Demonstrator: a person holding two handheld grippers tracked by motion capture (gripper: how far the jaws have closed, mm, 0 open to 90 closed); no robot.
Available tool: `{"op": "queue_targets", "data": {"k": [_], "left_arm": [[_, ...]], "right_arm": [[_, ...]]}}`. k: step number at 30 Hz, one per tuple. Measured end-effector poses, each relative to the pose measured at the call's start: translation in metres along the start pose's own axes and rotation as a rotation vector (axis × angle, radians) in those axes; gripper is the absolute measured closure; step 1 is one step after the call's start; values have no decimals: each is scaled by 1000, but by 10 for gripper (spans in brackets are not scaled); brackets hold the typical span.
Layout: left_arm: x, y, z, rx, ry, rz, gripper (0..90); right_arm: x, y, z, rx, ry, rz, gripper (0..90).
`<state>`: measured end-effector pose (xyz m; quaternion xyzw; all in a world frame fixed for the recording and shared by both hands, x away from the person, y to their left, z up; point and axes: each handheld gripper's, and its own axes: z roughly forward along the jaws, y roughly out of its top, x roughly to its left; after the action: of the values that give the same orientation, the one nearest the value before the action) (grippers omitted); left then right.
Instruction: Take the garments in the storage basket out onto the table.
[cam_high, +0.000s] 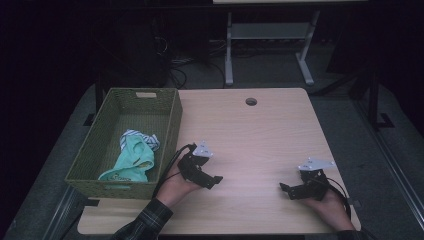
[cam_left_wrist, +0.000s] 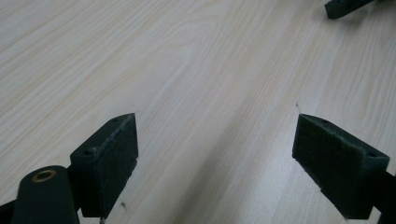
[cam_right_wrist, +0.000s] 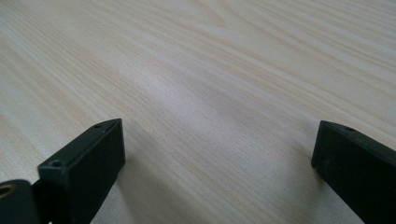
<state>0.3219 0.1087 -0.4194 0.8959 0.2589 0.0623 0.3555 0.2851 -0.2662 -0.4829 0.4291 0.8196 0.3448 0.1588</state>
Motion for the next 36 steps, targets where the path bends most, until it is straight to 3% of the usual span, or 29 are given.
{"op": "queue_targets", "data": {"k": [36], "left_arm": [[4,21,-20,-27,8,9,142]], "right_arm": [[0,0,0,0,0,1,23]]}}
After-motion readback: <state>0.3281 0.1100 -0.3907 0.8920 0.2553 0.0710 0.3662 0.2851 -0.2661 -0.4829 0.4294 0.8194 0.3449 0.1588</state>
